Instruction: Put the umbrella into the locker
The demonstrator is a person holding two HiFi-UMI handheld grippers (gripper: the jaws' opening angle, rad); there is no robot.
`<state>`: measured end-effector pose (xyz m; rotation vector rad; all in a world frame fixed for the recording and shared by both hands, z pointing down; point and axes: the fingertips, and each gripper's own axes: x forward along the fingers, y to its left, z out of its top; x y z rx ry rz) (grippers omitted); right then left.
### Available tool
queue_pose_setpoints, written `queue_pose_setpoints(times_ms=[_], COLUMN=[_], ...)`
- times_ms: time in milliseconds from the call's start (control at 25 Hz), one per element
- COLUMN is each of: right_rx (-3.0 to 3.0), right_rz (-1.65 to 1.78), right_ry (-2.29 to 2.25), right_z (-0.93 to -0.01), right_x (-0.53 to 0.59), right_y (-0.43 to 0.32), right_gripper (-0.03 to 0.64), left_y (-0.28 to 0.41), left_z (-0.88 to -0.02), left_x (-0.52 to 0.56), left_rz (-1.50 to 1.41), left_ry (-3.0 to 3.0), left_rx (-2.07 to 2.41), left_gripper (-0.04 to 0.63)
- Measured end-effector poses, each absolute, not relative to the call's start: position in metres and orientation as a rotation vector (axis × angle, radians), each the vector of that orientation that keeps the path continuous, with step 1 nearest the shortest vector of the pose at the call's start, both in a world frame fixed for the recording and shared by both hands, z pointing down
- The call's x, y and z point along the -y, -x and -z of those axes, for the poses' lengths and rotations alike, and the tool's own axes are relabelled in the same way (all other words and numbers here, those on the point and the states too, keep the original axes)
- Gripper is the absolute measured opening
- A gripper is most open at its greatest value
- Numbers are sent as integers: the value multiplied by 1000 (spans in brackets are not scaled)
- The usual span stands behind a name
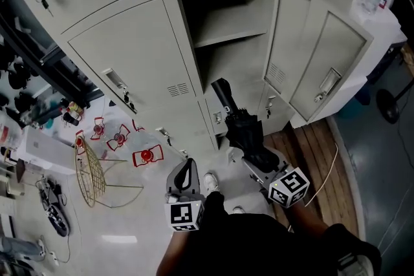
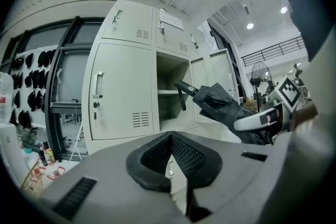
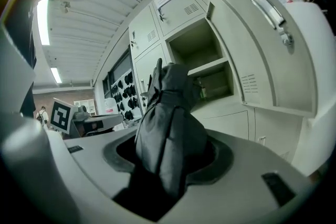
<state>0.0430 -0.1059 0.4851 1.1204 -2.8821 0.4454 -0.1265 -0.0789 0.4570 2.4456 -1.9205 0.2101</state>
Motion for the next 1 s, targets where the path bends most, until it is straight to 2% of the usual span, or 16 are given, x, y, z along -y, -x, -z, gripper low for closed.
queue_pose_setpoints(times_ms=[440, 1000], right_rx=[2781, 2621], right_rz=[-555, -610], right_ry=[-1234, -1464], right_z=[-501, -501], right_x=[173, 262], right_y=[-21, -17], right_gripper=[230, 232], left_y=[146, 136], left_z=[-456, -458], left_x=[169, 275], left_rz=[-239, -213], left_ry=[-2529, -2687], left_rx=[1781, 1488], left_gripper=[-2, -2])
